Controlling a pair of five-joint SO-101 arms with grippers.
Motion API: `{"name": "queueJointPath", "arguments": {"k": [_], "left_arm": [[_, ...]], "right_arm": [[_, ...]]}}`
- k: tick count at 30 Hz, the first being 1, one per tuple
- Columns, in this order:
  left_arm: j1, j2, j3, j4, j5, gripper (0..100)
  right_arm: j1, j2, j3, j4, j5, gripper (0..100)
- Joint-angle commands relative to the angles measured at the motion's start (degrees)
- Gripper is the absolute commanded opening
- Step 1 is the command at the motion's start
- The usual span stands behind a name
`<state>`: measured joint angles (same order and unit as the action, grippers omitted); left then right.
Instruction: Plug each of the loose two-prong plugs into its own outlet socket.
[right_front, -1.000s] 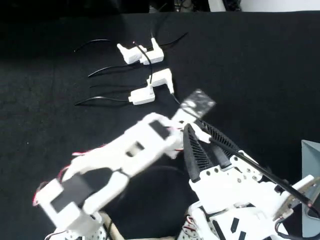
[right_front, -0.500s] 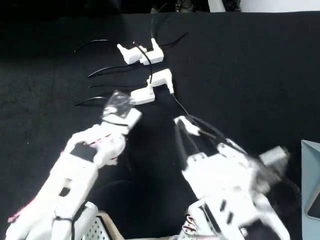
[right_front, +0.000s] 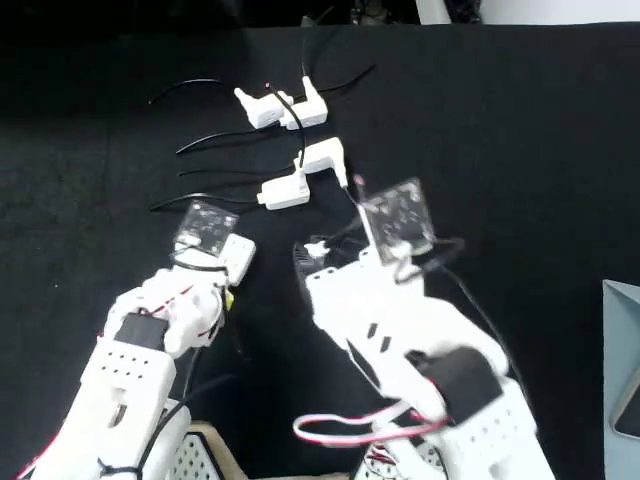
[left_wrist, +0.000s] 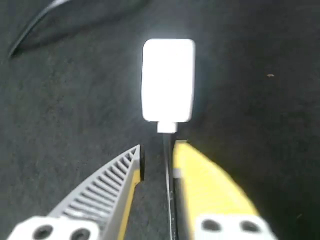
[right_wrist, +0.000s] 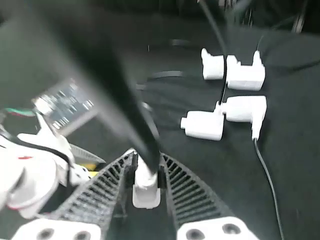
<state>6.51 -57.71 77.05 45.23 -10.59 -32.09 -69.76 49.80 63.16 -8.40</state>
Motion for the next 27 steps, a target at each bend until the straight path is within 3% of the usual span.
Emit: {"name": "queueJointPath", "arguments": {"k": [1,11,18,27], "left_arm": [[-5.49,-5.1,-1.63,2.37,7.12,28],[-15.08,-21.98,1.36,10.55,7.03,29],[-9.8,-23.56,5.23,10.73,-0.09,29],[-5.32,-9.14,4.62,8.35,-1.58,33]], "right_arm": [[-0.97,3.91,-0.66,-3.34,0.53,1.3],[-4.31,20.53,-3.12,-10.9,6.51,1.3],[-4.22,24.31,-5.41,-11.6,6.59,1.2],[-4.31,20.7,-1.45,-11.6,5.01,1.2]]}}
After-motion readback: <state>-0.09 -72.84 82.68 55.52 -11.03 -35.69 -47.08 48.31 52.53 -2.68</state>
